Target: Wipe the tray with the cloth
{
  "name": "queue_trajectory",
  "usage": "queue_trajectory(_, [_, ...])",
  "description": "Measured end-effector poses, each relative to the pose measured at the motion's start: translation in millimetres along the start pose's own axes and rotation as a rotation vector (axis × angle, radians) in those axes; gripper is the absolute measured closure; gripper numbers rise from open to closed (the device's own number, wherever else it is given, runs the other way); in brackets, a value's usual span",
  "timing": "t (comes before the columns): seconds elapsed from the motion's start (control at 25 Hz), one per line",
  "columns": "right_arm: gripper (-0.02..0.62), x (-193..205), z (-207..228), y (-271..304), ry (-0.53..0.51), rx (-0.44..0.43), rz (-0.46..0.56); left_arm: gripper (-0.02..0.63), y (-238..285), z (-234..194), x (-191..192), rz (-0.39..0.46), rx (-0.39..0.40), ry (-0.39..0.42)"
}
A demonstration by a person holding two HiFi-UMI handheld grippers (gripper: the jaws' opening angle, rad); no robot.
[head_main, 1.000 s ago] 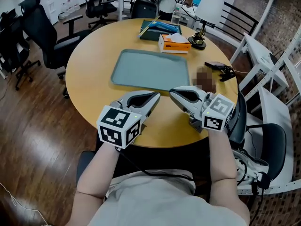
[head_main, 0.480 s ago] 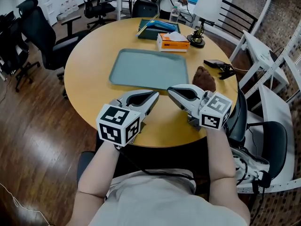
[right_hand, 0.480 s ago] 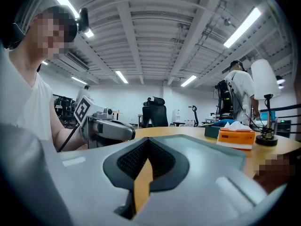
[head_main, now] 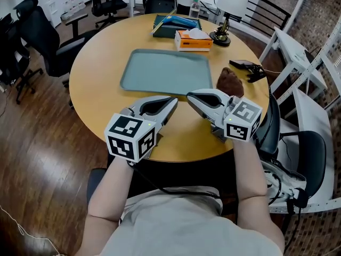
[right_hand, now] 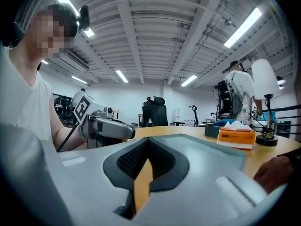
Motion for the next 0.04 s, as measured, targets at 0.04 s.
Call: queue_trajectory(0.04, [0.595,0.4,-0.1,-0.2,-0.001,0.000,-0.001,0.606,-0.1,0.1,0.4,0.000,-0.001,-0.001])
Point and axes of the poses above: the fingertips, and each gripper's own axes: y forward along the fingers, z to its right, x out of its underside, the point moved 10 cm from there along -y, backward along the fingers, and after that the axes turned 15 degrees about z, right-handed, at the moved point
